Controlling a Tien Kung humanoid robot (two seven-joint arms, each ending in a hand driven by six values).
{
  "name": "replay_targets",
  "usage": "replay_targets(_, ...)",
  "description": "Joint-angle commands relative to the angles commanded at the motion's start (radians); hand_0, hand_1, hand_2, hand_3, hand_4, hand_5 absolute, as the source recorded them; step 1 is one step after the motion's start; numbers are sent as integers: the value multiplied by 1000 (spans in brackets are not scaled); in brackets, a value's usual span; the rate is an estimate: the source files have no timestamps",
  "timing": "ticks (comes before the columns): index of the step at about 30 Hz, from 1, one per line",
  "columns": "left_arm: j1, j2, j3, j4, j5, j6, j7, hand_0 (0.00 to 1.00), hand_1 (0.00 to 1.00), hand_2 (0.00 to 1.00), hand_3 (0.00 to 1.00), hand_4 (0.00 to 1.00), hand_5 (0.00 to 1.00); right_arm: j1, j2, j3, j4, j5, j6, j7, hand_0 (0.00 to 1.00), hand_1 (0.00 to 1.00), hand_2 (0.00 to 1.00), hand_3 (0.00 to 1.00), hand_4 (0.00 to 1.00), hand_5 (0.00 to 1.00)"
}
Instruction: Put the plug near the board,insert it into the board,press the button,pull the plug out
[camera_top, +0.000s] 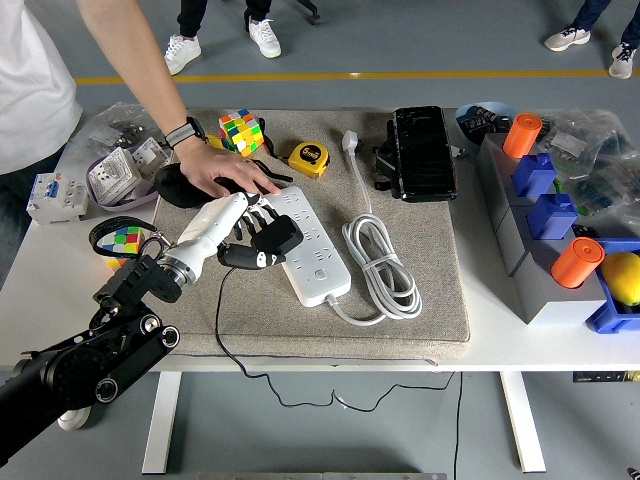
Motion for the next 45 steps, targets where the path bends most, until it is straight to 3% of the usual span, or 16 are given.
replay_targets(45,-4,3,13,56,26,17,-17,256,402,424,546,808,2,0,-1,12,7,-11,-1,4,589,641,556,483,747,464)
